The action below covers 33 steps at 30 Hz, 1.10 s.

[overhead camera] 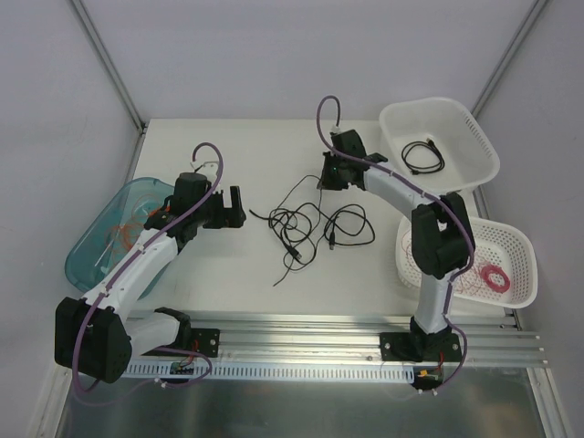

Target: Untangle the cables

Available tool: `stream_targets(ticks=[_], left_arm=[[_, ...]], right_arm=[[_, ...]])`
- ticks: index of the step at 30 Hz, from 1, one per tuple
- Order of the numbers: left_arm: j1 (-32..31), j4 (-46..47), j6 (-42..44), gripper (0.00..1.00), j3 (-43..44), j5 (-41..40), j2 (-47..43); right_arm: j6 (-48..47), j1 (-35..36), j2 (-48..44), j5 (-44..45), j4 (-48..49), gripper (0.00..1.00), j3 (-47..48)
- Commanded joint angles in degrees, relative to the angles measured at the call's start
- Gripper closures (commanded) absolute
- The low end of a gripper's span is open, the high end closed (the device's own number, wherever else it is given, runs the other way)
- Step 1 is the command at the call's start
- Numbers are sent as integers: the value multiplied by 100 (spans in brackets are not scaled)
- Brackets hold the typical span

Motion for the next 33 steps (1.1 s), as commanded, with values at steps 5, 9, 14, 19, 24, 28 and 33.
stream_targets(ticks=[5,9,14,19,24,28,33], left_arm=[[74,114,57,1,90,-170,-105],[74,114,75,1,81,-240,-149],[74,105,75,1,72,-293,-184],[74,114,84,1,54,-355,-202],[74,105,75,1,45,-355,-193],[74,114,84,1,54,-232,-184],[74,140,110,1,54,93,-176]], right_arm=[[-992,344,-1690,-260,-820,99,1798],[-1266,503,-2296,-497,-874,99,2607],[-1258,583,-3287,-936,-252,99,2593],[-1012,583,-4212,-1016,269,99,1634],[-985,583,-4627,-798,-160,99,737],[-871,583,-4381,-770,-890,99,473],[-686,574,-3828,-462,-1488,99,682]])
